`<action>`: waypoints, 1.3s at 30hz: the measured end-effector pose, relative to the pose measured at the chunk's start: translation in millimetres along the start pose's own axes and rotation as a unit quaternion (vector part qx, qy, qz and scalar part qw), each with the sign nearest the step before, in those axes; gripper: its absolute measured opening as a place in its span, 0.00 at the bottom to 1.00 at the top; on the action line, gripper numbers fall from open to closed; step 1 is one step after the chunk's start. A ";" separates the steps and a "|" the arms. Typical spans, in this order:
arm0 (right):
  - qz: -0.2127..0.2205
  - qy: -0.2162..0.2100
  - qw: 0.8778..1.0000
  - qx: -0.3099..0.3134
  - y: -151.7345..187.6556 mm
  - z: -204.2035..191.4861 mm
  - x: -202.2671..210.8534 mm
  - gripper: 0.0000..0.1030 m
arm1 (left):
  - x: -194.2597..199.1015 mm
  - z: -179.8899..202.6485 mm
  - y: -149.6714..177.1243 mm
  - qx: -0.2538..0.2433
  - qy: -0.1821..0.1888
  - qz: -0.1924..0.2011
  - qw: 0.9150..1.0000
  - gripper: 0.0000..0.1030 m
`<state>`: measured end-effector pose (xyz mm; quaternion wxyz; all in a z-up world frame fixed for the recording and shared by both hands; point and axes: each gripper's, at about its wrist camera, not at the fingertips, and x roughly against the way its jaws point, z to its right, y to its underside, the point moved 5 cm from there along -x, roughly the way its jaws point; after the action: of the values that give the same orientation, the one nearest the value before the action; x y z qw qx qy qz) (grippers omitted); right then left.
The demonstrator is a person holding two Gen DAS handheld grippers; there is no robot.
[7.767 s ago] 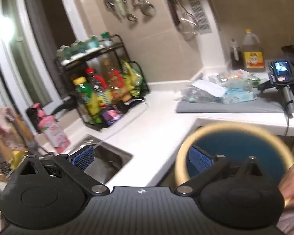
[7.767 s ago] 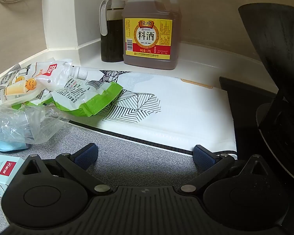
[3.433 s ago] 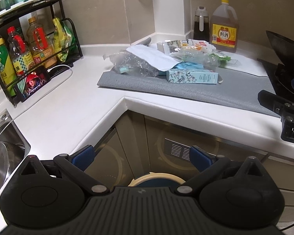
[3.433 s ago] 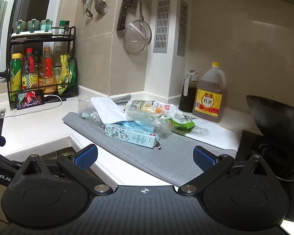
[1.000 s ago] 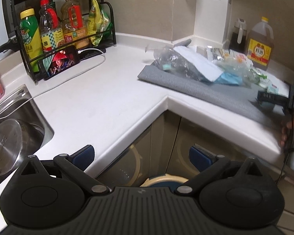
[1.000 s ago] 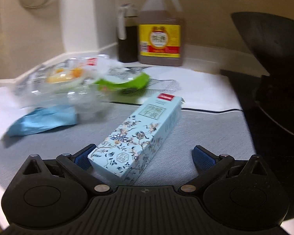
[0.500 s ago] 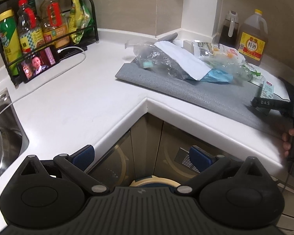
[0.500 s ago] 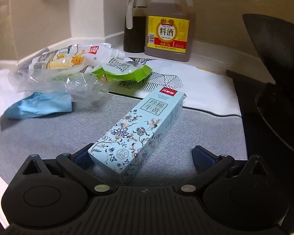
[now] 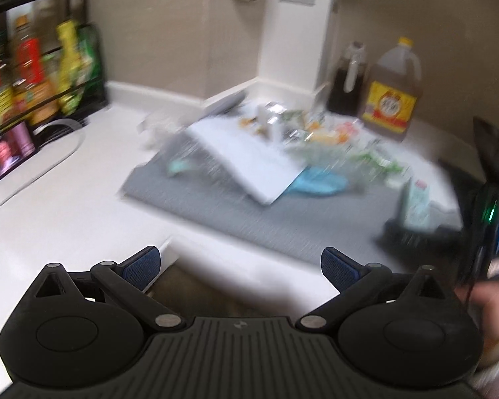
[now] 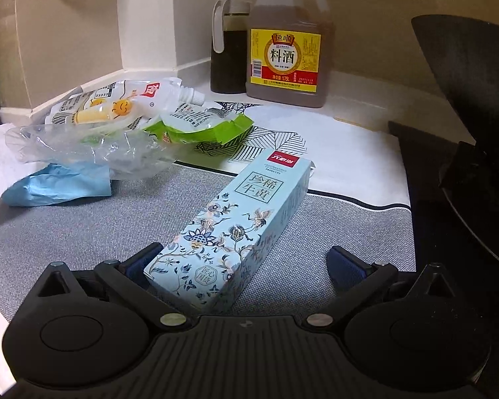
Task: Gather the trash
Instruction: 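Grasp the light-blue box with the right gripper while the left grasps a clear plastic bag, then lift the box and plastic bag and carry both toward the cabinet bin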
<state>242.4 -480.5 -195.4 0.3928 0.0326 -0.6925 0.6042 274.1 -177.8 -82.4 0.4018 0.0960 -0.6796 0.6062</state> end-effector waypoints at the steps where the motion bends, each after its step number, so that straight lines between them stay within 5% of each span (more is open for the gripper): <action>1: 0.000 0.000 1.000 0.000 0.1 0.0 0.0 1.00 | -6.8 8.6 -9.6 -0.008 0.007 0.004 1.000 1.00; 7: 0.000 0.001 1.000 -0.001 -0.5 0.7 -0.5 1.00 | -61.5 68.9 -46.1 -0.127 0.012 0.021 0.992 1.00; 13: 0.000 0.001 1.000 -0.002 -0.7 0.2 -0.3 1.00 | -124.2 116.2 -53.8 -0.282 -0.020 -0.001 0.959 1.00; 18: 0.000 0.001 1.000 -0.001 -1.0 0.2 -0.4 1.00 | -158.6 136.3 -58.2 -0.335 -0.032 -0.001 0.942 0.98; 19: 0.000 0.001 1.000 -0.001 -1.3 0.2 -0.5 1.00 | -161.8 139.5 -58.7 -0.339 -0.033 0.001 0.940 0.88; 20: 0.000 0.001 1.000 -0.001 -1.1 0.2 -0.3 1.00 | -165.3 143.2 -60.4 -0.342 -0.030 -0.001 0.939 0.64; 22: 0.000 0.001 1.000 -0.001 -1.3 0.6 0.0 1.00 | -167.5 144.4 -64.5 -0.323 -0.020 -0.013 0.946 0.32; 25: 0.001 0.002 1.000 -0.002 -1.7 1.3 1.1 1.00 | -158.6 136.1 -77.3 -0.266 0.000 -0.004 0.964 0.22; 27: 0.015 0.013 1.000 -0.003 -2.7 3.0 5.9 0.76 | -148.1 129.3 -86.6 -0.241 0.014 -0.003 0.970 0.21; 28: 0.028 0.012 1.000 -0.008 -3.4 5.4 10.9 0.52 | -140.2 126.3 -91.6 -0.231 0.023 0.002 0.973 0.20; 29: 0.039 0.008 0.999 -0.019 -3.6 8.8 15.3 0.40 | -132.2 123.9 -96.5 -0.224 0.030 0.010 0.974 0.20; 39: 0.108 0.012 0.992 -0.063 -8.4 30.1 50.5 0.40 | -49.3 120.0 -149.5 -0.129 0.131 0.072 0.980 0.20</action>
<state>196.8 -487.1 -158.0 0.3344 -0.0747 -0.7242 0.5985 347.4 -340.4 3.5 0.4513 -0.0862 -0.6988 0.5483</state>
